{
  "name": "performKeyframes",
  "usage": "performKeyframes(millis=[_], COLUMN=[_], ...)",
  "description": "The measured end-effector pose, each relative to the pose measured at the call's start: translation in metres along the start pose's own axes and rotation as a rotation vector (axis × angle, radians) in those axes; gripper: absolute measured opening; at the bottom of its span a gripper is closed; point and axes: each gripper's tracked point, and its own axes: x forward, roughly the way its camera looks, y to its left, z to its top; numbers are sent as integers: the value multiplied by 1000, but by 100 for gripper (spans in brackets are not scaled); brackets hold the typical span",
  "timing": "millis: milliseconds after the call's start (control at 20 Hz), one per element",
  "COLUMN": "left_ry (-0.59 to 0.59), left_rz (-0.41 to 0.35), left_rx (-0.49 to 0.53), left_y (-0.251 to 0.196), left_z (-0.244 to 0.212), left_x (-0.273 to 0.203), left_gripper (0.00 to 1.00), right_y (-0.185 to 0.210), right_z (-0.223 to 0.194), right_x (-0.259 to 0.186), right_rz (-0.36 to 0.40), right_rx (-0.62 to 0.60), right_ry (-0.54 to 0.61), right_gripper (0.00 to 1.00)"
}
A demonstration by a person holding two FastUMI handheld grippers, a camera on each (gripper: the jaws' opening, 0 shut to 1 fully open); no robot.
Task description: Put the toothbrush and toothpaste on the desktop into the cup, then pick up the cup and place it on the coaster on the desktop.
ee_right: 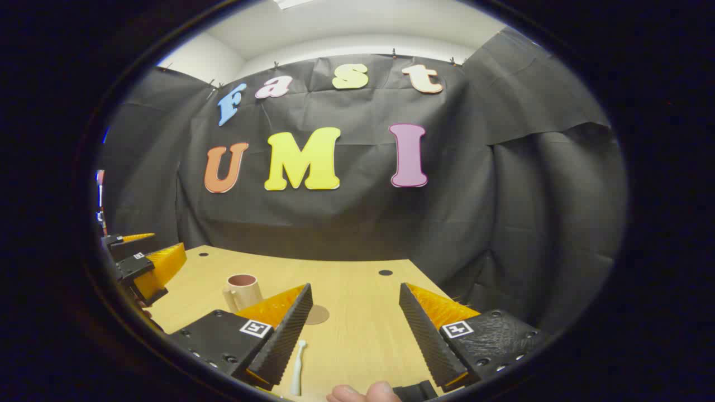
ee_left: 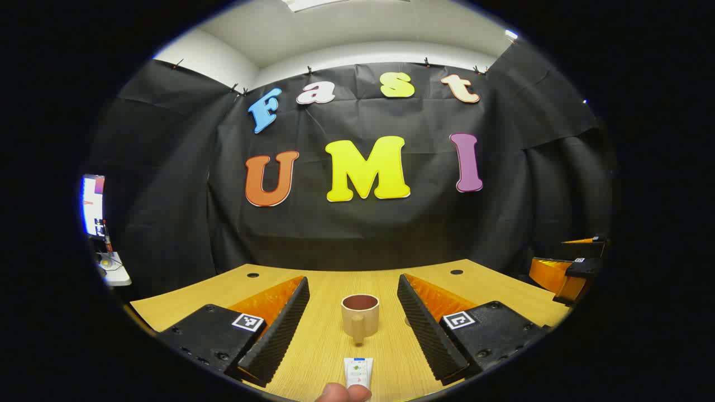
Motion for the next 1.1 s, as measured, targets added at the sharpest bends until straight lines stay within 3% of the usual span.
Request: performKeyframes(millis=[50,100,1100], left_ry=[5,6,57], left_rz=[1,0,-16], left_rx=[2,3,3], left_y=[0,-1,1], left_z=[0,0,-16], left_x=[0,0,-4], left_gripper=[94,100,100], right_y=[1,1,9], right_z=[-2,-4,-12], right_x=[1,2,2], right_rz=[-2,-4,0], right_rx=[-5,-4,2], right_ry=[2,7,29], right_gripper=[94,94,94])
